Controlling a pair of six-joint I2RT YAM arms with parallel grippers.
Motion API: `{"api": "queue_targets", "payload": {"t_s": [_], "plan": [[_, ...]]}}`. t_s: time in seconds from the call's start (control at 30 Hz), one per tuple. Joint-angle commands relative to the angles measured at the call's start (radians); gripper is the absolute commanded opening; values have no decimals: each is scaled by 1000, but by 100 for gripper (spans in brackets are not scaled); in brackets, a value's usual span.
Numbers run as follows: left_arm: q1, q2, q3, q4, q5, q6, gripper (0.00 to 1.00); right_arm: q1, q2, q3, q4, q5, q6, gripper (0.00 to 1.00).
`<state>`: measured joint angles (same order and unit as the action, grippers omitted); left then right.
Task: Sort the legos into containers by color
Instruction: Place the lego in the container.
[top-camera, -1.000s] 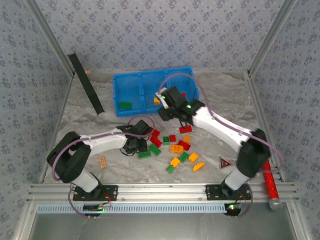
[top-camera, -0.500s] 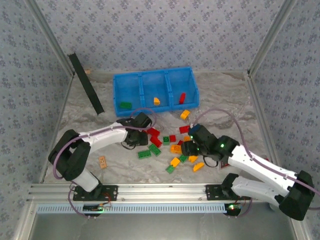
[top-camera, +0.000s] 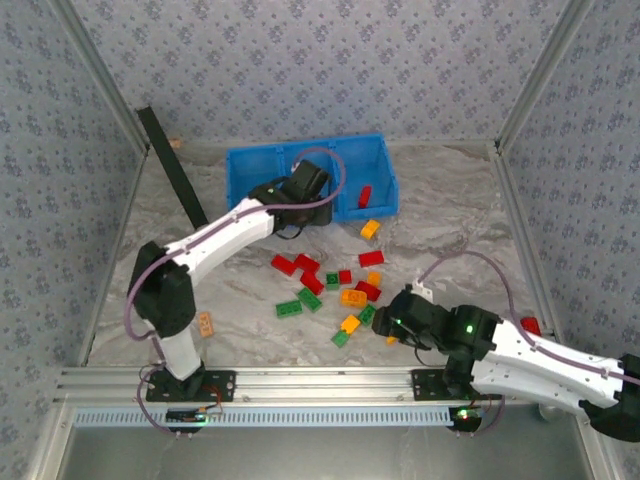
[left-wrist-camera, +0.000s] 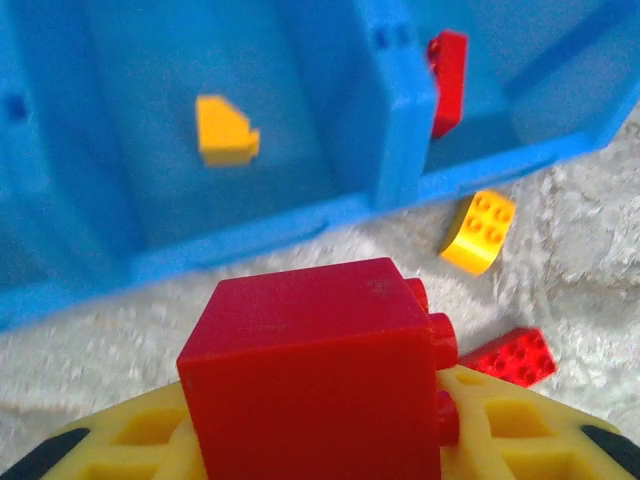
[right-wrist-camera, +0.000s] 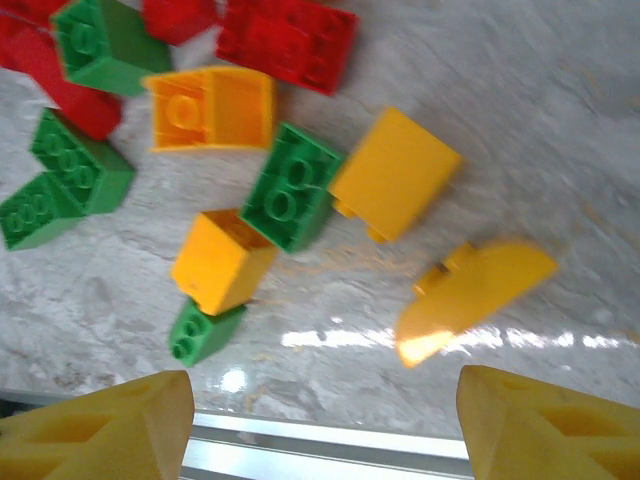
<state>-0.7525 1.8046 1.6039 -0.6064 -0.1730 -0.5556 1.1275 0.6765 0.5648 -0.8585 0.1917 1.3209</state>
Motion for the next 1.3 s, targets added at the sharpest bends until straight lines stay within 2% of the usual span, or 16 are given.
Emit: {"api": "queue_targets", "payload": {"t_s": [0.0, 0.3, 0.47, 0.57, 0.83, 1.1, 1.27], "plan": [[1, 93, 137, -20, -25, 92, 30, 32, -41, -50, -84, 79, 214, 72], [-1, 443, 613, -48, 30, 139, 30, 102, -61, -117, -45, 150, 334, 72], [-21, 701, 1004, -168, 79, 145, 30, 122, -60, -146, -42, 164, 378, 72], [-33, 815, 1160, -205, 86, 138, 30, 126, -60, -156, -39, 161, 386, 72], [-27, 874, 1111, -184, 53, 67, 30, 143, -60, -169, -23, 163, 403, 72], [-31, 941, 1111, -190, 57, 27, 30, 225, -53, -180, -20, 230, 497, 72], [-37, 953, 1104, -193, 63, 25, 37, 241, -43, -202, -6, 240, 531, 72]]}}
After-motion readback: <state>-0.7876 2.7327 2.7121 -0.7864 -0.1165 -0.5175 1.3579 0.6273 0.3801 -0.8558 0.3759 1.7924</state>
